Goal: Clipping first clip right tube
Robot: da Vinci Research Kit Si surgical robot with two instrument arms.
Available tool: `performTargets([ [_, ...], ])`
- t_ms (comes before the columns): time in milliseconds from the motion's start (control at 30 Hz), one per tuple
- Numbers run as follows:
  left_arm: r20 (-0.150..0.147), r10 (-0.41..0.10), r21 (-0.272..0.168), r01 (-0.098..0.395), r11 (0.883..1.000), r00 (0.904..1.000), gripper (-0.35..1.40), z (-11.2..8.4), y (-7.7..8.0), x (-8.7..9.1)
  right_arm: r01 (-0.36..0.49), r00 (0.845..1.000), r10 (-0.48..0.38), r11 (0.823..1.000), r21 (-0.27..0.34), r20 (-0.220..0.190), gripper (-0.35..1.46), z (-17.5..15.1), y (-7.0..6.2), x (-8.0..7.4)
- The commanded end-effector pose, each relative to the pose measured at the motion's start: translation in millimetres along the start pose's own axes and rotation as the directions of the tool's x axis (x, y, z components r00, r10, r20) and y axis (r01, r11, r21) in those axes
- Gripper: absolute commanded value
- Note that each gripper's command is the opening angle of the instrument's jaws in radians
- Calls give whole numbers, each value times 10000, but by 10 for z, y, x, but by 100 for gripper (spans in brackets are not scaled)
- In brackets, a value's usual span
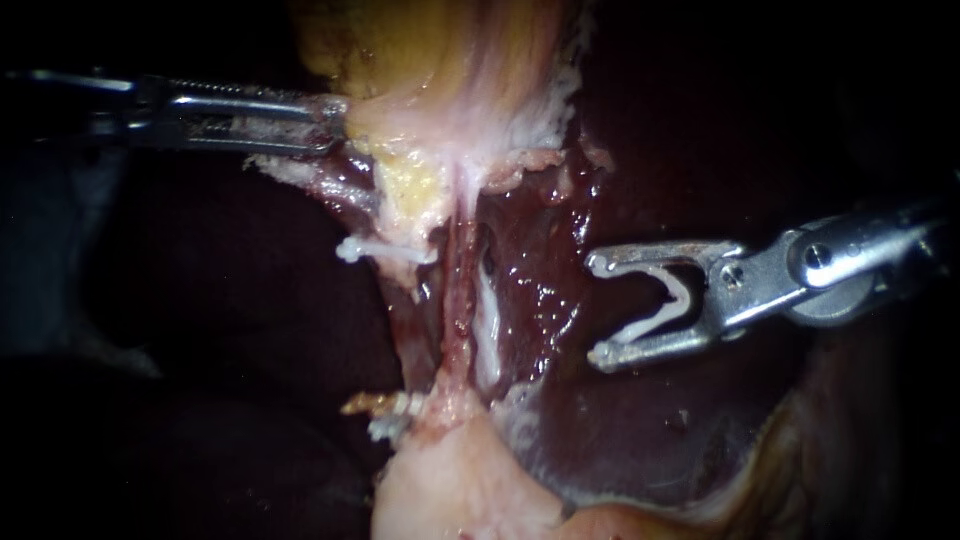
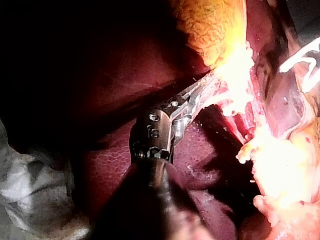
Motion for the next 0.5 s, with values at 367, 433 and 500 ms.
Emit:
performTargets([
  [367,-331,-257,-6,257,9997,9991,-35,-82,15,37,-5,10000,5,10000,-4,0,50,0,-1,0],
  [433,-428,-247,4,247,9997,9988,-35,-90,18,43,-6,10000,6,10000,-5,1,50,0,-1,1],
  [500,-436,-198,27,199,9998,9989,-35,-93,18,44,-5,10000,5,10000,-2,30,50,1,-1,1],
])
